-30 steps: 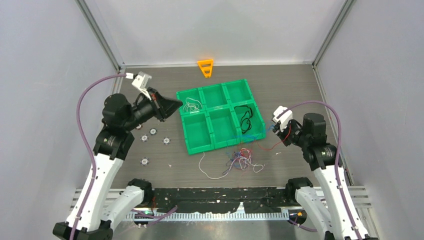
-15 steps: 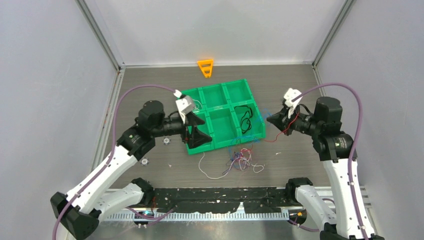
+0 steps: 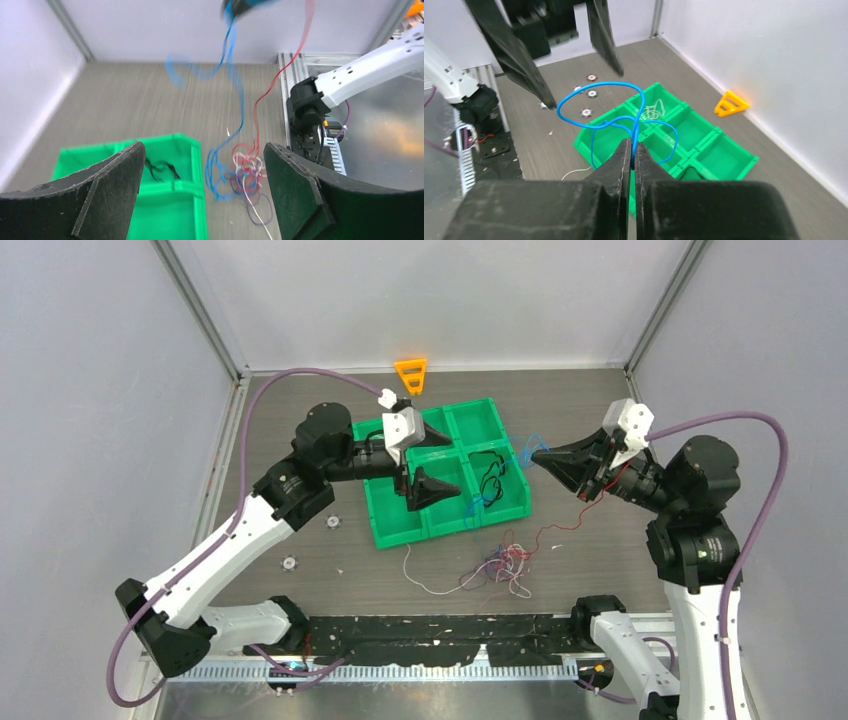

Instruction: Untangle the cables

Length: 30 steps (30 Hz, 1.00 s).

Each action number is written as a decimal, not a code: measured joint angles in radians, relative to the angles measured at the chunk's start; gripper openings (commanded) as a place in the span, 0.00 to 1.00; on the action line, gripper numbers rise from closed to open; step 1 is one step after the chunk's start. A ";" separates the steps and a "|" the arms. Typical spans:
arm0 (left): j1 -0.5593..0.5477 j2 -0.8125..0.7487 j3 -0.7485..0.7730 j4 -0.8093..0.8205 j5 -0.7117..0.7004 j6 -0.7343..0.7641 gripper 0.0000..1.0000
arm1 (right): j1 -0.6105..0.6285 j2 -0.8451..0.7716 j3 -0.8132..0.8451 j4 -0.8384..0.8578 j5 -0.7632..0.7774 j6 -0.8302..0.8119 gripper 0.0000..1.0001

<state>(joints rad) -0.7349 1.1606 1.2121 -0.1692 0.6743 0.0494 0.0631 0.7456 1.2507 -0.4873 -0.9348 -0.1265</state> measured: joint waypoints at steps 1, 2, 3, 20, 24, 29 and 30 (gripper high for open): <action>-0.027 0.002 0.034 -0.001 -0.001 0.021 0.98 | 0.000 -0.001 -0.022 0.007 -0.019 0.003 0.05; -0.054 0.005 0.066 -0.002 -0.001 0.046 0.99 | 0.000 -0.002 -0.049 0.014 -0.039 0.005 0.06; -0.075 0.010 0.093 -0.004 -0.001 0.069 0.99 | 0.002 -0.002 -0.068 0.012 -0.051 0.006 0.06; -0.208 0.300 0.262 -0.161 -0.079 0.249 0.00 | 0.056 -0.028 -0.151 0.097 -0.168 0.081 0.41; -0.172 0.213 0.209 -0.119 -0.069 0.149 0.00 | 0.060 -0.016 -0.152 0.043 -0.131 0.034 0.82; -0.003 0.071 0.148 -0.003 -0.090 -0.145 0.00 | 0.060 0.016 -0.213 -0.002 -0.064 -0.028 0.96; 0.020 0.050 0.142 0.026 -0.105 -0.202 0.00 | 0.061 0.019 -0.249 0.010 -0.051 -0.025 0.95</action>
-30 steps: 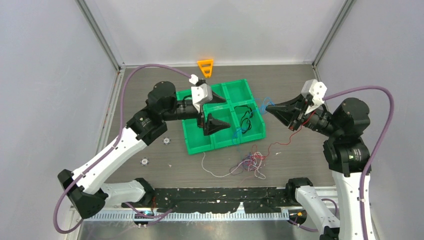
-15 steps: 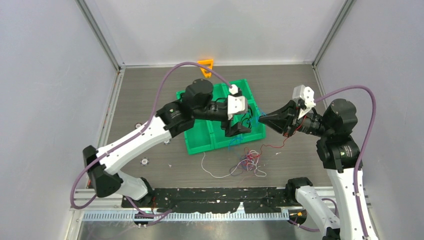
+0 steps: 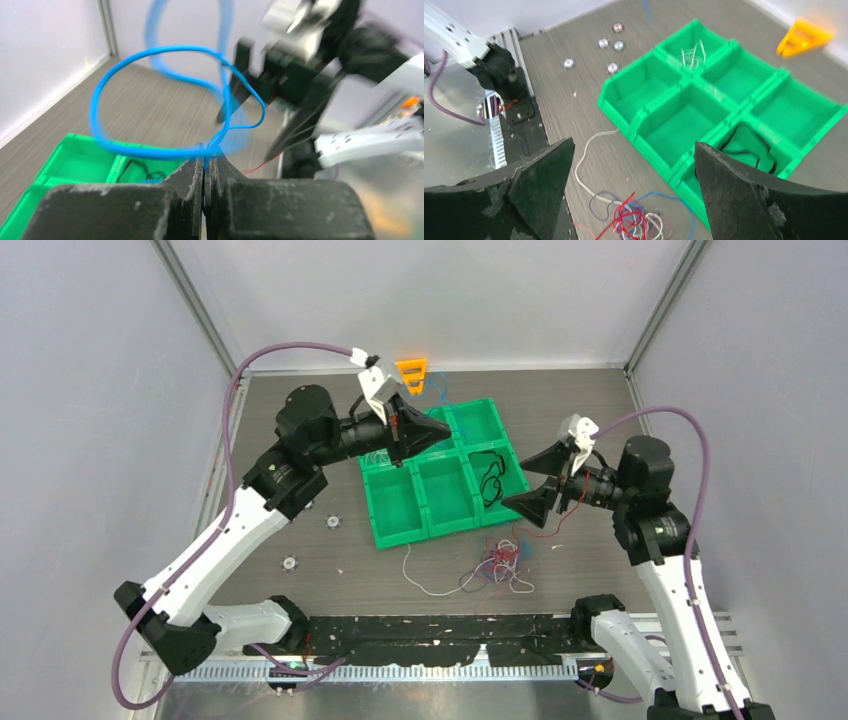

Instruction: Untangle the cables

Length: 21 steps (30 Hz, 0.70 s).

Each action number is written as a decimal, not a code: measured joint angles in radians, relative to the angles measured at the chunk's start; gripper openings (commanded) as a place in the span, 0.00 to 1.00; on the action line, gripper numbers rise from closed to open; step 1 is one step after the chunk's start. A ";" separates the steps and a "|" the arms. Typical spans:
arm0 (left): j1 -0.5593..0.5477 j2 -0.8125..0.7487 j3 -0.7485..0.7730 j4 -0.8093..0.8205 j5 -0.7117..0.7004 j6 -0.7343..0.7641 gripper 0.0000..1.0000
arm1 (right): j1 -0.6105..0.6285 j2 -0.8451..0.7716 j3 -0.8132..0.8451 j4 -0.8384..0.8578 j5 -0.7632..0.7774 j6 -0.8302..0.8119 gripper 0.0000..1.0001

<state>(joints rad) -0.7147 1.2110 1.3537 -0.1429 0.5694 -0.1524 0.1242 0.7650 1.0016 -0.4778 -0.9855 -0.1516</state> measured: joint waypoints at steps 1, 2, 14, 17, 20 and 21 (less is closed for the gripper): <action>0.006 -0.014 -0.003 0.023 -0.006 -0.040 0.00 | 0.004 0.001 -0.040 0.019 0.010 0.005 0.95; 0.006 -0.028 -0.004 0.052 -0.010 -0.092 0.00 | 0.014 0.002 -0.103 0.056 0.032 0.023 0.95; 0.113 0.061 0.067 0.027 -0.102 -0.177 0.00 | 0.127 0.132 -0.156 0.140 0.219 0.045 0.61; 0.124 0.155 0.077 0.027 -0.092 -0.150 0.00 | 0.082 0.141 -0.155 0.123 0.248 0.048 0.60; 0.141 0.272 0.092 0.054 -0.064 -0.130 0.00 | 0.049 0.147 -0.152 0.095 0.261 0.040 0.60; 0.150 0.306 0.095 0.065 -0.056 -0.127 0.00 | 0.038 0.149 -0.149 0.084 0.264 0.035 0.59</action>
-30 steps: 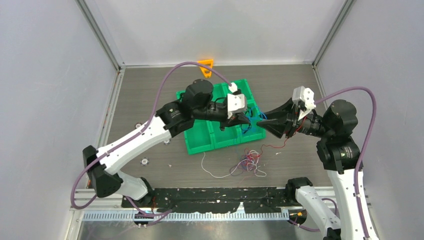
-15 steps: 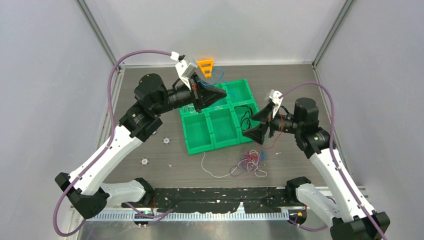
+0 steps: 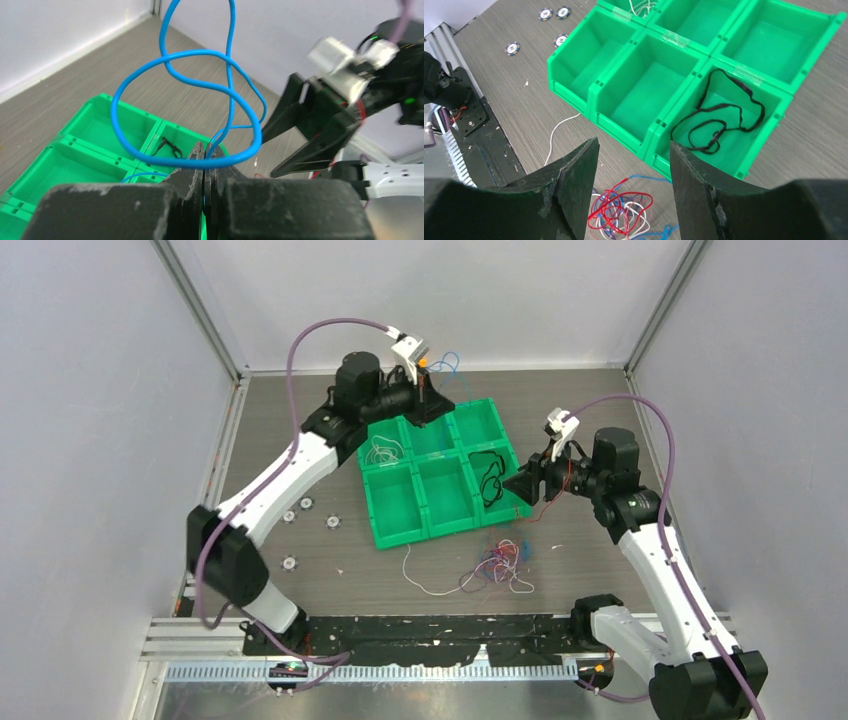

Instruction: Untangle the cables

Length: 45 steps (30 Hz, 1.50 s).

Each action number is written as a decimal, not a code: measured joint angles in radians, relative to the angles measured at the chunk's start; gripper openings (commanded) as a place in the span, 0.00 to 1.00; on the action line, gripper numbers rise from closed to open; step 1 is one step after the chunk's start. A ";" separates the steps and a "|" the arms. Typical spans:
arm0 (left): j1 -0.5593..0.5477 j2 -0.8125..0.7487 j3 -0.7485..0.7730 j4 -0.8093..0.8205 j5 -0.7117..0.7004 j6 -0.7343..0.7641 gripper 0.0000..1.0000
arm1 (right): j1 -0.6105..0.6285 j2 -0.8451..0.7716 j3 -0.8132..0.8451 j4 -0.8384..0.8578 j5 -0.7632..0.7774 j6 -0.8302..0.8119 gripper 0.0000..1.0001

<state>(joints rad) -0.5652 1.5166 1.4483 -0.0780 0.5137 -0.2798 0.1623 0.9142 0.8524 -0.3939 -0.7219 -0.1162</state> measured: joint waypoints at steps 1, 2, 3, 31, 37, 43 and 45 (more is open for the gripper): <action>0.013 0.042 0.006 0.015 0.009 0.000 0.00 | -0.009 0.001 0.003 -0.008 0.002 -0.005 0.59; 0.027 0.085 0.014 0.031 0.017 0.000 0.00 | -0.018 0.002 0.007 -0.016 0.004 -0.010 0.59; 0.042 0.127 0.026 0.043 0.027 0.000 0.00 | -0.025 0.002 0.010 -0.023 0.005 -0.014 0.59; 0.159 0.576 0.274 -0.285 -0.053 0.238 0.00 | -0.073 0.039 0.014 -0.112 -0.015 -0.092 0.59; 0.138 0.609 0.362 -0.447 -0.093 0.267 0.17 | -0.073 0.039 0.014 -0.113 -0.017 -0.096 0.60; 0.125 0.630 0.494 -0.589 -0.102 0.282 0.37 | -0.073 0.039 0.014 -0.116 -0.018 -0.099 0.60; 0.123 0.630 0.523 -0.626 -0.102 0.284 0.44 | -0.073 0.038 0.014 -0.116 -0.021 -0.100 0.61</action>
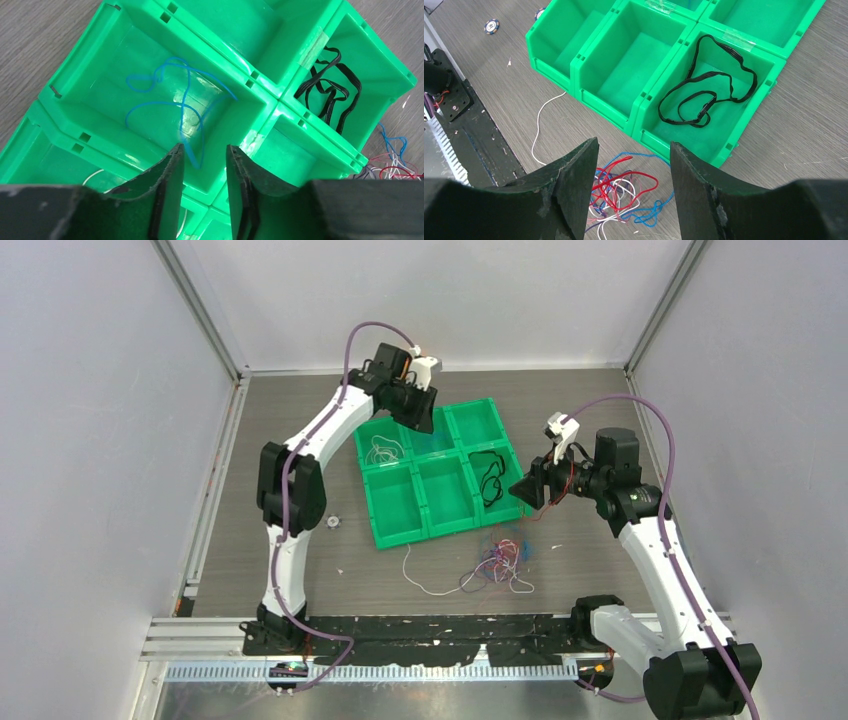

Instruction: Untangle the cables

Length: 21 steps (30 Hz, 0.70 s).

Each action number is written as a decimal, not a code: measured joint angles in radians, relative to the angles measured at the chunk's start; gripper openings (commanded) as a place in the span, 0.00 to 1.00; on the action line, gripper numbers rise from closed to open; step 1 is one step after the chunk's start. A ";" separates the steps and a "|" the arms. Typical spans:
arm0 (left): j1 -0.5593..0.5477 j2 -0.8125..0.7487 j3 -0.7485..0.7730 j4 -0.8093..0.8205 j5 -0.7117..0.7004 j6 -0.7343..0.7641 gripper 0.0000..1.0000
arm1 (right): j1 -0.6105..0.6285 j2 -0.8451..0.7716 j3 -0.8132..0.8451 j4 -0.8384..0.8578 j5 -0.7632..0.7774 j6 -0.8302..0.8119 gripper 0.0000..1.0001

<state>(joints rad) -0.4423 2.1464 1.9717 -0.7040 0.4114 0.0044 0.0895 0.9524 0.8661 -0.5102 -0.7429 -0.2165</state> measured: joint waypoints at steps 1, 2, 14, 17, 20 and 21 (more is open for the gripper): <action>0.000 0.000 0.009 -0.013 0.000 0.000 0.47 | 0.000 0.000 0.000 0.000 -0.001 -0.001 0.61; 0.000 -0.003 0.011 -0.021 0.000 0.000 0.50 | 0.000 0.000 0.000 0.000 -0.002 -0.003 0.61; 0.002 -0.501 -0.375 0.042 0.099 0.098 0.77 | 0.000 0.012 0.073 -0.237 0.006 -0.305 0.47; -0.037 -0.745 -0.547 0.106 0.153 0.159 0.77 | 0.001 0.028 0.059 -0.369 0.030 -0.473 0.50; -0.135 -0.900 -0.725 0.166 0.191 0.205 0.74 | 0.002 0.030 0.013 -0.453 0.063 -0.581 0.53; -0.188 -0.933 -0.787 0.184 0.195 0.225 0.73 | 0.003 0.030 -0.003 -0.478 0.074 -0.619 0.54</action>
<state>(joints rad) -0.6304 1.2129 1.1851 -0.5201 0.6064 0.2291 0.0929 0.9825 0.8635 -0.9886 -0.6685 -0.8356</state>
